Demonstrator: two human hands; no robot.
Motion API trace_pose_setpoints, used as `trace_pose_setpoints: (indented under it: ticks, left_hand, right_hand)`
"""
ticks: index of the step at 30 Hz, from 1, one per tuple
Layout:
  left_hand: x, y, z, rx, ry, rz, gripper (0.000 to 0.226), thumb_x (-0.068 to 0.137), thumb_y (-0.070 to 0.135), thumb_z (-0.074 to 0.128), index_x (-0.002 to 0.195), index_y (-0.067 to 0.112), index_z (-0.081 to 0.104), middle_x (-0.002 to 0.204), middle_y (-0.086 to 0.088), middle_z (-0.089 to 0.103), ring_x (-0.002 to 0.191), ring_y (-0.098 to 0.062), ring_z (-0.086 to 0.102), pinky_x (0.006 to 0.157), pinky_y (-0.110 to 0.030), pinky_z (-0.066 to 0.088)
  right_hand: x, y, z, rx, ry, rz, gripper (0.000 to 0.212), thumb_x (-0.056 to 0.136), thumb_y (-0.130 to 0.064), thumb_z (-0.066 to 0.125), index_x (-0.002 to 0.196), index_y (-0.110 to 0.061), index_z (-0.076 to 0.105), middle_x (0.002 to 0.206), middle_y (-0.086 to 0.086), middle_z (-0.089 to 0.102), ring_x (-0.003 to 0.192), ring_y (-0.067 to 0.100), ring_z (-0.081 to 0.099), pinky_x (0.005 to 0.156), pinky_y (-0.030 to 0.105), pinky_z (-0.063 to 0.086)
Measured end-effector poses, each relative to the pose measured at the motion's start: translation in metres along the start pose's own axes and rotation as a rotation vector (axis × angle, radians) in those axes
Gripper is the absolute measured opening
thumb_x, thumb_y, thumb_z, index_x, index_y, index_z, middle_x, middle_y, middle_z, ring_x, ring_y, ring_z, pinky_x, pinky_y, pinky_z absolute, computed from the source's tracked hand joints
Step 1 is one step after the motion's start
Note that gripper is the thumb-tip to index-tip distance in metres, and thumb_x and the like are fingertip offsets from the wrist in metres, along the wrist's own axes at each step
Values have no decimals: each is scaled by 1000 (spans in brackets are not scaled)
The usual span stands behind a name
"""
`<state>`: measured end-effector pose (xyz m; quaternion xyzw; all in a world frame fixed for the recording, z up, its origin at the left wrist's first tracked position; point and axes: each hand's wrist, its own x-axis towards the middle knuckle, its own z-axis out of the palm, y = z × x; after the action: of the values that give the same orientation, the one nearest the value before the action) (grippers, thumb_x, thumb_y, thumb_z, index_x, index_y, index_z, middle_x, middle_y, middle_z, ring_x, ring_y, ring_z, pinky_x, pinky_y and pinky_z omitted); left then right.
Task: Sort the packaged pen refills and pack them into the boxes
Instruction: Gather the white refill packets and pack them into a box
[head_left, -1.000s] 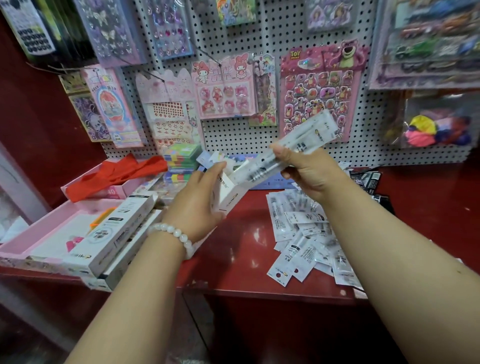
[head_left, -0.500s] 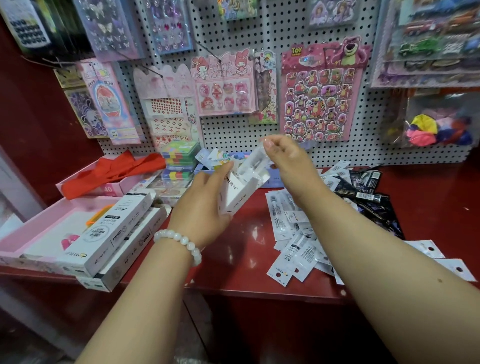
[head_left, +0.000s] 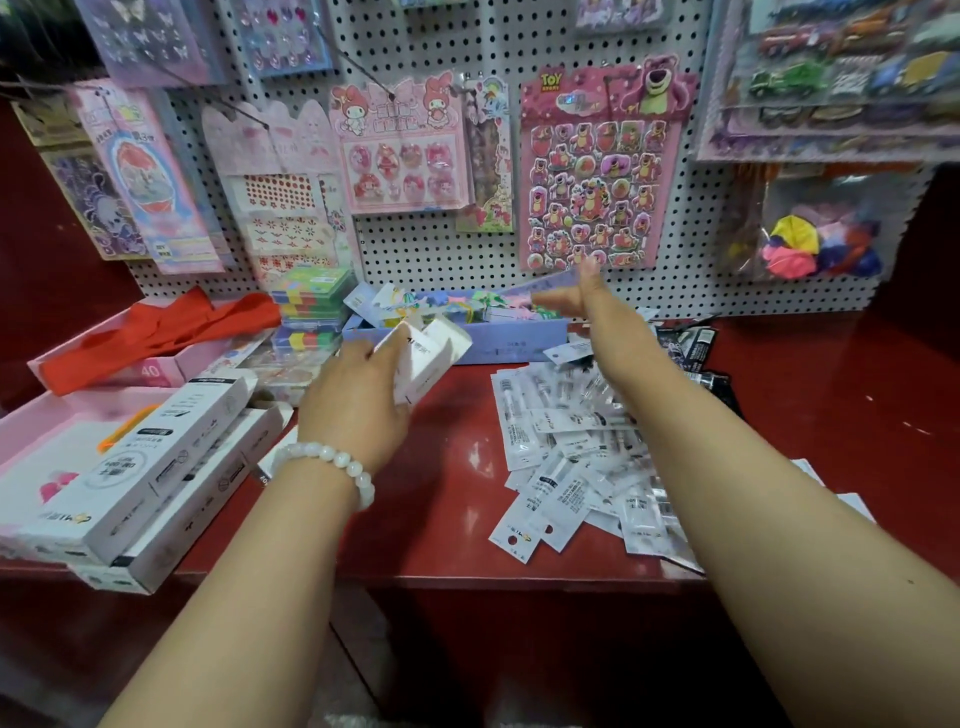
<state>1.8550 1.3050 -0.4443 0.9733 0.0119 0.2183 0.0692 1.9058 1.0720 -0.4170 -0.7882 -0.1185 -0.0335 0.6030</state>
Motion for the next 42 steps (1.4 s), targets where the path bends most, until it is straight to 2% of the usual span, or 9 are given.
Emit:
trace_pose_setpoints:
  ticks: [6,12,15,18,23,28,32,35,42]
  left_hand:
    - [1,24,38,-12,-21,-90,46,82,21,62,126,10,55,128,-16,51,118,-36,44,101,-40,32]
    - [26,92,49,-443,-486,-402,31,94,33,45,89,4,55,85,-11,60,74,-25,57,72,-30,43]
    - [49,114,54,-795,-564,-490,41,93,28,54,121,-1,56,123,-21,59,112,-35,58,78,-33,52]
    - [60,132,54,-651,-703,-492,46,99,33,41,137,7,44,139,-17,47,126,-30,47,85,-29,45]
    - [65,136,54,-238,-895,-340,36,102,27,33,126,5,49,109,-13,68,106,-24,59,88,-31,46]
    - [74,120,51,-275,-851,-275,31,103,23,28,112,7,54,138,-10,44,117,-19,43,97,-26,31]
    - [72,100,50,-392,-721,-359,49,103,34,30,146,11,32,150,-10,35,133,-25,39,102,-27,34]
    - [62,80,59,-487,-581,-445,57,90,37,59,128,-5,50,127,-23,55,115,-33,55,88,-34,46]
    - [41,72,76,-823,-404,-557,22,84,10,61,98,-7,62,90,-23,64,84,-33,63,72,-37,51]
  right_hand:
    - [1,50,-33,-130,61,328,71,93,-64,12,83,-22,68,115,11,65,105,27,58,100,45,42]
    - [-19,62,-22,-394,-148,383,69,95,-62,14,123,-21,62,120,4,59,114,25,51,92,36,36]
    - [-19,65,-10,-299,-174,350,74,90,-70,13,115,-23,65,110,-3,64,110,21,54,97,39,39]
    - [-11,72,-5,-223,-180,343,77,88,-71,11,96,-22,70,104,0,68,107,20,57,92,38,36]
    - [-3,81,-7,-157,-164,293,86,73,-83,11,73,-22,72,92,1,73,97,21,65,98,43,40]
    - [-4,91,-18,-176,-122,235,75,92,-66,14,78,-20,71,90,-2,73,95,19,65,91,37,45]
    - [-9,92,-19,-194,-125,179,67,95,-60,17,84,-21,70,94,-5,71,90,13,63,88,35,46]
    - [-15,79,-16,-283,-133,186,57,97,-55,21,104,-21,66,98,-8,64,70,4,49,69,27,40]
    - [-42,51,19,-893,-311,-441,53,82,-63,45,117,-23,45,125,-1,46,117,16,37,100,34,26]
